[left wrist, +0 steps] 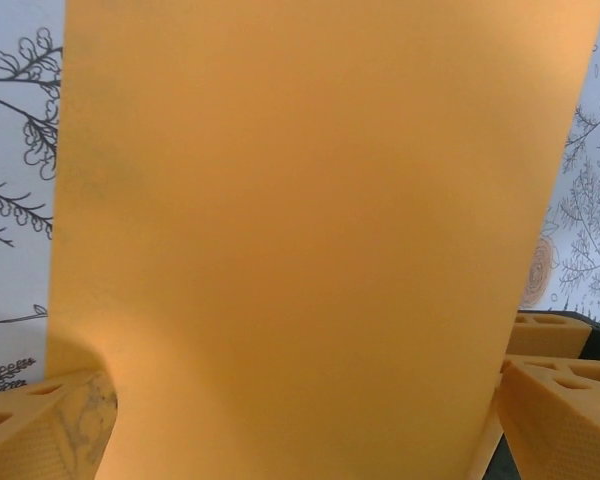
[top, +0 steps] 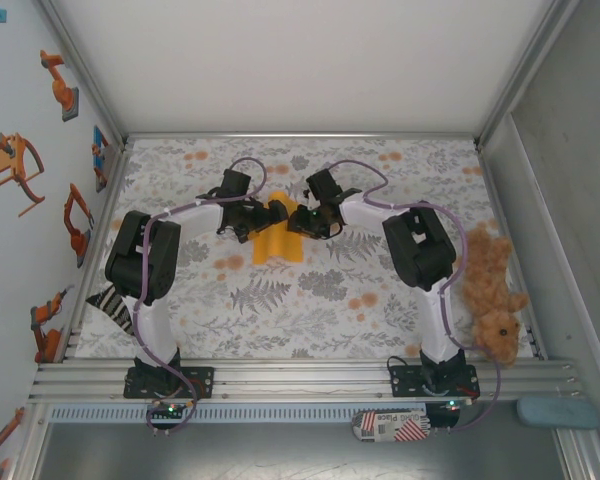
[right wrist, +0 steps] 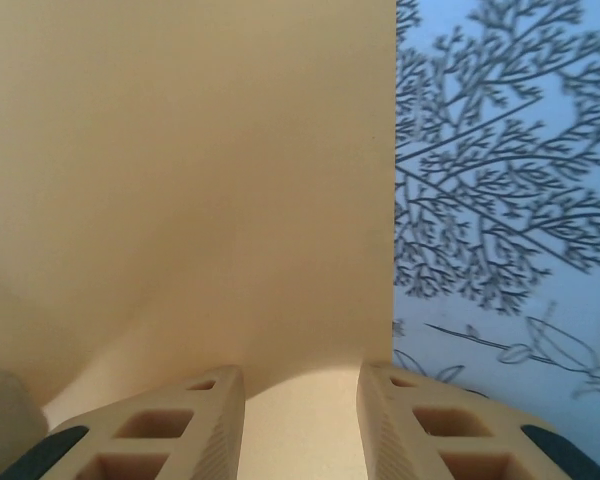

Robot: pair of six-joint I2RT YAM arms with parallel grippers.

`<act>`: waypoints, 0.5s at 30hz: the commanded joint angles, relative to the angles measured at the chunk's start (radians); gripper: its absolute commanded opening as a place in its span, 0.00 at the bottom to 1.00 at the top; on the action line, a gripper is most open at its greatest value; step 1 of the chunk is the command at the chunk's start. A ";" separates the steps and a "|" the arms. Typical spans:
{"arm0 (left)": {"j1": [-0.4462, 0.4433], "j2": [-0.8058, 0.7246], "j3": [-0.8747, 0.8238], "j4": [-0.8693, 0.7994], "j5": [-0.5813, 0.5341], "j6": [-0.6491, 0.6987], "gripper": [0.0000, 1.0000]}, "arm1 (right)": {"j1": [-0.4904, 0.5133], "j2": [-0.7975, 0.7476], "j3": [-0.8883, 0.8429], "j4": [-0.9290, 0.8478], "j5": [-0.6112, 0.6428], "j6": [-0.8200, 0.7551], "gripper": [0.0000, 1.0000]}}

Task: Fold a paper plane with a square sheet of paper (pick it up from the middle)
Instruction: First fold in half a square sheet of paper at the center of the table.

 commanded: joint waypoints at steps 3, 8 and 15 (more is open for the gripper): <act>-0.008 0.027 0.005 -0.093 -0.018 0.024 0.92 | 0.013 0.046 -0.028 -0.020 -0.025 0.033 0.35; -0.015 0.034 0.024 -0.124 -0.032 0.038 0.79 | 0.013 0.038 -0.037 -0.006 -0.034 0.042 0.35; -0.015 0.010 0.035 -0.157 -0.077 0.075 0.56 | 0.009 -0.002 -0.064 0.010 -0.020 0.042 0.35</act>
